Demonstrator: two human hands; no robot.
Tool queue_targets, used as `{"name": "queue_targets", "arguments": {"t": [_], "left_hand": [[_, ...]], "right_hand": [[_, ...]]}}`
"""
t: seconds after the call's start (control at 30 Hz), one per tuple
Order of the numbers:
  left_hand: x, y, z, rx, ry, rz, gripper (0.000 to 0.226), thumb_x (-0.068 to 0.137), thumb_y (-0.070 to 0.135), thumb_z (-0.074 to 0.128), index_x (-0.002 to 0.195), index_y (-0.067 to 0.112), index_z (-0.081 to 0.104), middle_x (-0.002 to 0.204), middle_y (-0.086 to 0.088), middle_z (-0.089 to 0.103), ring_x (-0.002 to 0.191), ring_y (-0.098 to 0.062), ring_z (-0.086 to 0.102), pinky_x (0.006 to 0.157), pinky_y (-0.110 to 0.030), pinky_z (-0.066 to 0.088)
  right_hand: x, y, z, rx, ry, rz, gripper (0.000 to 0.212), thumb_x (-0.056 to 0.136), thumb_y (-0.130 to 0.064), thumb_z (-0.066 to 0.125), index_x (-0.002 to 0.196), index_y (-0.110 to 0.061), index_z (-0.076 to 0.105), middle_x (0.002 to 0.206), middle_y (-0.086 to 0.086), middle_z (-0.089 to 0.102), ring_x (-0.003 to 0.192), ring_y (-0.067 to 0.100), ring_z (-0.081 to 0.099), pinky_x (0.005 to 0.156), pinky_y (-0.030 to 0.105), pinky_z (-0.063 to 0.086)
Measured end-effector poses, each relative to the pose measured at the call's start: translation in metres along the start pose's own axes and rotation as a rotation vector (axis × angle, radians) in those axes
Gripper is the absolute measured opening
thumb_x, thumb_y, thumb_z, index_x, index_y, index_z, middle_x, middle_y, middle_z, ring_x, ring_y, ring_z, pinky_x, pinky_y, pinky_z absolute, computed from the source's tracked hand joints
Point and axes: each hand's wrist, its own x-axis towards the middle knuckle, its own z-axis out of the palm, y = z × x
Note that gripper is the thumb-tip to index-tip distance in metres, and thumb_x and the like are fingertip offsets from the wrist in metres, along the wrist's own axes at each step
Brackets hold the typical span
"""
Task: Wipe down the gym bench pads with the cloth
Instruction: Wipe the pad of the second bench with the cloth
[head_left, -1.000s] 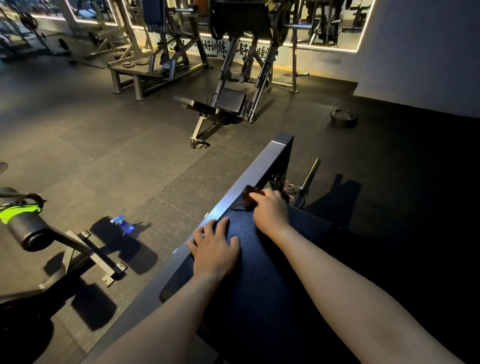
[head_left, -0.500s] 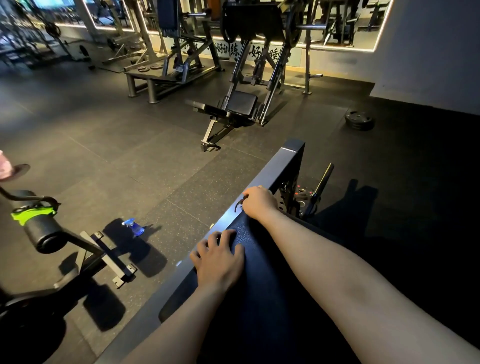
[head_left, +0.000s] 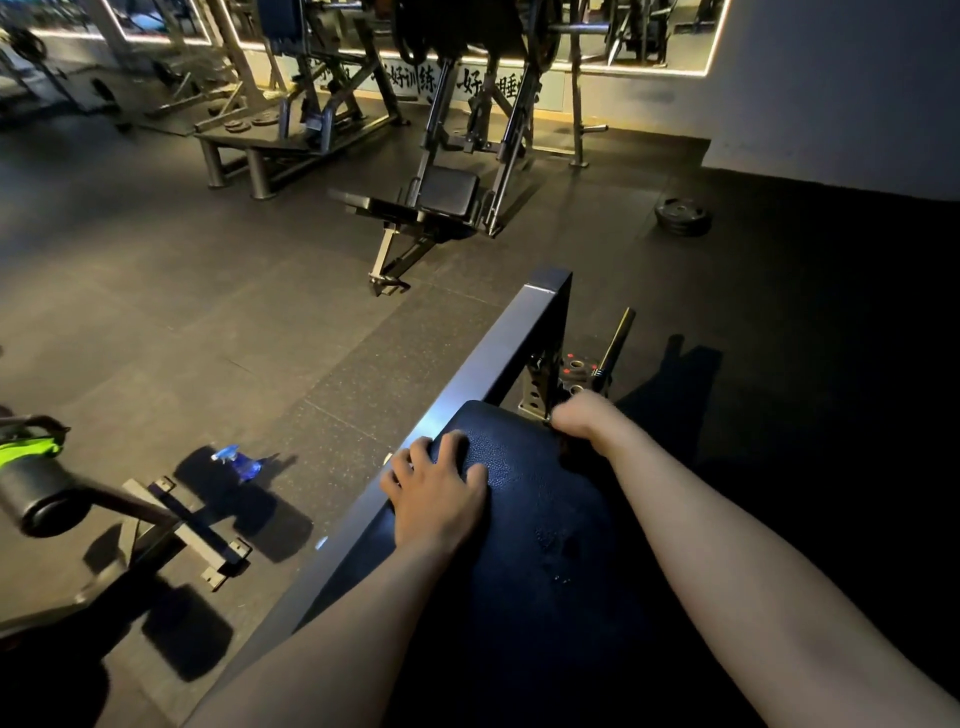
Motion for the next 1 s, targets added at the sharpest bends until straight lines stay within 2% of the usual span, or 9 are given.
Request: {"name": "queue_targets", "arguments": {"t": [0.1, 0.17, 0.27, 0.37, 0.47, 0.63, 0.77, 0.9, 1.0], "left_hand": [[0.001, -0.002, 0.001, 0.006, 0.006, 0.014, 0.034, 0.089, 0.046, 0.043, 0.123, 0.043, 0.043, 0.137, -0.003, 0.042, 0.130, -0.029, 0.027, 0.113, -0.046, 0.016], [0.002, -0.003, 0.002, 0.010, 0.009, 0.027, 0.036, 0.090, 0.047, 0.043, 0.125, 0.044, 0.043, 0.139, -0.004, 0.041, 0.133, -0.029, 0.026, 0.114, -0.046, 0.016], [0.002, -0.004, 0.001, 0.004, -0.009, 0.031, 0.040, 0.092, 0.047, 0.043, 0.132, 0.045, 0.042, 0.144, -0.005, 0.038, 0.137, -0.029, 0.022, 0.117, -0.046, 0.012], [0.001, -0.004, 0.000, -0.013, -0.020, 0.028, 0.036, 0.092, 0.045, 0.043, 0.128, 0.046, 0.043, 0.145, -0.006, 0.038, 0.137, -0.029, 0.022, 0.117, -0.047, 0.011], [-0.001, -0.004, -0.002, -0.026, -0.034, 0.041, 0.033, 0.091, 0.044, 0.043, 0.123, 0.047, 0.044, 0.146, -0.008, 0.038, 0.136, -0.030, 0.023, 0.117, -0.048, 0.012], [-0.003, -0.006, -0.006, -0.036, -0.064, 0.065, 0.038, 0.093, 0.042, 0.041, 0.130, 0.047, 0.044, 0.151, -0.010, 0.034, 0.139, -0.032, 0.020, 0.118, -0.049, 0.009], [-0.005, -0.008, -0.007, -0.024, -0.083, 0.105, 0.042, 0.094, 0.042, 0.040, 0.136, 0.046, 0.043, 0.157, -0.009, 0.028, 0.143, -0.030, 0.016, 0.118, -0.050, 0.004], [-0.008, -0.007, -0.007, 0.030, -0.079, 0.236, 0.046, 0.095, 0.042, 0.041, 0.141, 0.047, 0.040, 0.164, 0.002, 0.017, 0.143, -0.026, 0.013, 0.116, -0.050, 0.004], [-0.005, -0.008, -0.003, 0.083, -0.117, 0.341, 0.047, 0.097, 0.042, 0.037, 0.143, 0.046, 0.039, 0.161, 0.008, 0.024, 0.142, -0.024, 0.015, 0.115, -0.051, 0.007]], "right_hand": [[0.007, -0.049, 0.021, 0.020, 0.033, -0.104, 0.043, 0.068, -0.028, 0.048, 0.098, -0.006, 0.069, 0.114, 0.017, 0.068, 0.107, 0.035, 0.064, 0.075, 0.031, 0.046], [0.004, -0.074, 0.034, 0.054, 0.018, -0.140, 0.041, 0.081, -0.026, 0.050, 0.112, -0.007, 0.068, 0.120, 0.016, 0.064, 0.114, 0.035, 0.060, 0.089, 0.034, 0.047], [-0.005, -0.088, 0.040, 0.051, 0.031, -0.169, 0.035, 0.091, -0.019, 0.048, 0.118, -0.007, 0.066, 0.118, 0.016, 0.064, 0.115, 0.035, 0.059, 0.093, 0.035, 0.046], [-0.018, -0.061, 0.028, -0.004, 0.083, -0.127, 0.037, 0.091, -0.023, 0.047, 0.120, -0.008, 0.064, 0.124, 0.017, 0.062, 0.117, 0.036, 0.056, 0.093, 0.035, 0.044], [-0.038, -0.007, 0.004, -0.076, 0.240, 0.034, 0.039, 0.092, -0.027, 0.052, 0.124, -0.009, 0.061, 0.132, 0.018, 0.056, 0.123, 0.040, 0.051, 0.100, 0.042, 0.041], [-0.070, 0.057, -0.019, -0.145, 0.357, 0.187, 0.031, 0.095, -0.024, 0.047, 0.116, -0.009, 0.065, 0.123, 0.017, 0.059, 0.116, 0.038, 0.053, 0.096, 0.044, 0.040], [-0.072, 0.025, 0.012, -0.121, 0.420, 0.045, 0.030, 0.091, -0.020, 0.049, 0.110, -0.015, 0.070, 0.121, 0.014, 0.060, 0.112, 0.038, 0.056, 0.102, 0.046, 0.039], [-0.074, -0.011, 0.051, -0.140, 0.402, -0.168, 0.033, 0.089, -0.017, 0.050, 0.117, -0.022, 0.067, 0.129, 0.012, 0.051, 0.117, 0.037, 0.047, 0.105, 0.045, 0.029], [-0.080, 0.002, 0.046, -0.211, 0.411, -0.230, 0.038, 0.089, -0.017, 0.049, 0.123, -0.026, 0.065, 0.131, 0.008, 0.049, 0.119, 0.034, 0.044, 0.102, 0.042, 0.029]]}}
